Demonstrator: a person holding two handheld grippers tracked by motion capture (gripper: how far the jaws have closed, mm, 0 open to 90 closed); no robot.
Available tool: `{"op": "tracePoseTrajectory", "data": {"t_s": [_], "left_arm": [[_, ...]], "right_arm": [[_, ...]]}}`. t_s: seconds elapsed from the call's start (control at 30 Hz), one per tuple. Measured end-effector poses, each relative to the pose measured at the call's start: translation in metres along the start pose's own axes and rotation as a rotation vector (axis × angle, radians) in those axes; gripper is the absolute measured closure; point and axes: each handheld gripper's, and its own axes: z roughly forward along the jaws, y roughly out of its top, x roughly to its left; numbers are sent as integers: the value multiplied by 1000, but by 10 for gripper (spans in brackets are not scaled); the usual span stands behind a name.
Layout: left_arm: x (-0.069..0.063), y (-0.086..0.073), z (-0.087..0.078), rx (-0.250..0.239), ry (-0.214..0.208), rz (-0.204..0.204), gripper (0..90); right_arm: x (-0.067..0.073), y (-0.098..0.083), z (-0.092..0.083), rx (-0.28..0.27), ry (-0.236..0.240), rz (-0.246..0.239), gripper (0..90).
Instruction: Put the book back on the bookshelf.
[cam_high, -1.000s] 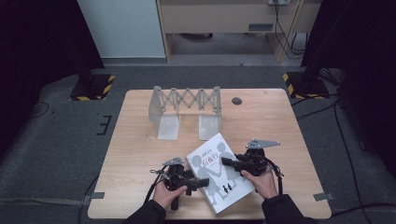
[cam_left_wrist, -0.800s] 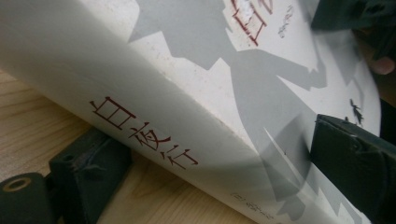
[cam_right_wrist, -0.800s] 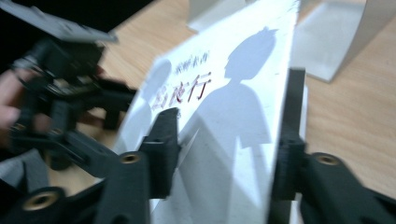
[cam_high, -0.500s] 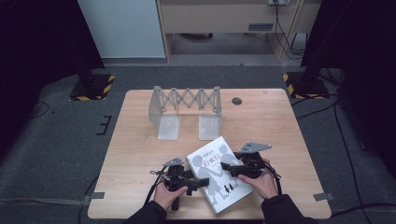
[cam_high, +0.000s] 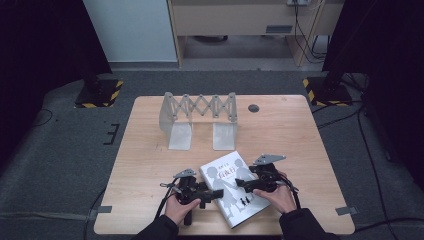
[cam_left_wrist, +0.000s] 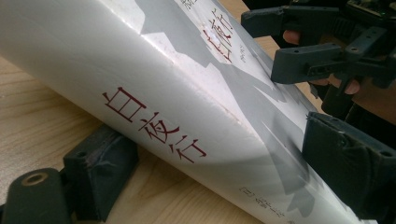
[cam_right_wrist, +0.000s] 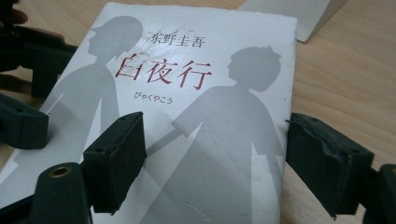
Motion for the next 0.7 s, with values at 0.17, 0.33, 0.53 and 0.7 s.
{"op": "tracePoseTrajectory", "data": {"t_s": [0.17, 0.33, 0.53, 0.7], "left_arm": [[-1, 1, 0, 8, 7, -4, 100], [-2, 3, 0, 24, 17, -9, 102], [-2, 5, 2, 28, 21, -13, 108], [-5, 3, 4, 28, 27, 23, 71]], "right_arm": [[-2, -1, 1, 0, 11, 18, 206], [-2, -2, 1, -4, 17, 29, 210], [0, -2, 1, -4, 5, 31, 214], [1, -2, 0, 4, 4, 46, 231]]}}
